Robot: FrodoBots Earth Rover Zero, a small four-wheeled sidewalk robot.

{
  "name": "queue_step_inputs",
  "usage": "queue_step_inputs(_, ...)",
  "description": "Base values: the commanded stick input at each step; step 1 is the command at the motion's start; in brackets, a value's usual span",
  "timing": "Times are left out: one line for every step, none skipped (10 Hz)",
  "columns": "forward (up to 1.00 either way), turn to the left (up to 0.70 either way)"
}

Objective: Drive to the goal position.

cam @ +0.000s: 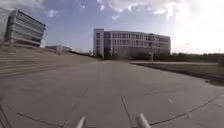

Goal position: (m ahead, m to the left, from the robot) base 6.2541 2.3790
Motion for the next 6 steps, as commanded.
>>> queue_step_inputs(0.7, 0.0)
queue_step_inputs(0.7, 0.0)
queue_step_inputs(0.7, 0.0)
queue_step_inputs(0.7, 0.0)
queue_step_inputs(0.7, 0.0)
queue_step_inputs(0.7, 0.0)
